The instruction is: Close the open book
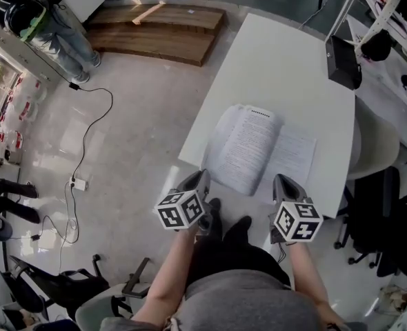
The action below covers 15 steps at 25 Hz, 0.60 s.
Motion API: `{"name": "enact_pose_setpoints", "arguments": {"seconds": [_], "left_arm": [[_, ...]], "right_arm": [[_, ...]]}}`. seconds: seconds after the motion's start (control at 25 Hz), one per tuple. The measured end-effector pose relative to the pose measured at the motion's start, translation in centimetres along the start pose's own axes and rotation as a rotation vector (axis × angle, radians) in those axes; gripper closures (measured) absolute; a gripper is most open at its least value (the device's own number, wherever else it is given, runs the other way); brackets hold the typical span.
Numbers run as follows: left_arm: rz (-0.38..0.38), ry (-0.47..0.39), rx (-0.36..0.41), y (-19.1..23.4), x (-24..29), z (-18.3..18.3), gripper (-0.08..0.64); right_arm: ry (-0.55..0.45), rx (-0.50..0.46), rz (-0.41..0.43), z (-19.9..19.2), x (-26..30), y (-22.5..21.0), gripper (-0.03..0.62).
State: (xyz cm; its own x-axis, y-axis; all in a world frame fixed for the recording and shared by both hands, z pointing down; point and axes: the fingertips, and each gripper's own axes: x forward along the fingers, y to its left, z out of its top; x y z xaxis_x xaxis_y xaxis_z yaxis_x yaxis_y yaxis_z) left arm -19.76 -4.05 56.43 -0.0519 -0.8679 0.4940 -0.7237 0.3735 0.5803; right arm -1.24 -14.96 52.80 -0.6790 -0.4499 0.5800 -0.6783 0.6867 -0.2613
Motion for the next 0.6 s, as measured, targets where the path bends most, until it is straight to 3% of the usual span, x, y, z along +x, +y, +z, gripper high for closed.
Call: {"name": "enact_pose_setpoints", "arguments": {"seconds": [0.6], "left_arm": [[-0.11,-0.085,0.161,-6.9,-0.6,2.7,0.541]], "right_arm": [[-0.041,0.065,-0.063,-0.8,-3.3,-2.9,0.588]]}}
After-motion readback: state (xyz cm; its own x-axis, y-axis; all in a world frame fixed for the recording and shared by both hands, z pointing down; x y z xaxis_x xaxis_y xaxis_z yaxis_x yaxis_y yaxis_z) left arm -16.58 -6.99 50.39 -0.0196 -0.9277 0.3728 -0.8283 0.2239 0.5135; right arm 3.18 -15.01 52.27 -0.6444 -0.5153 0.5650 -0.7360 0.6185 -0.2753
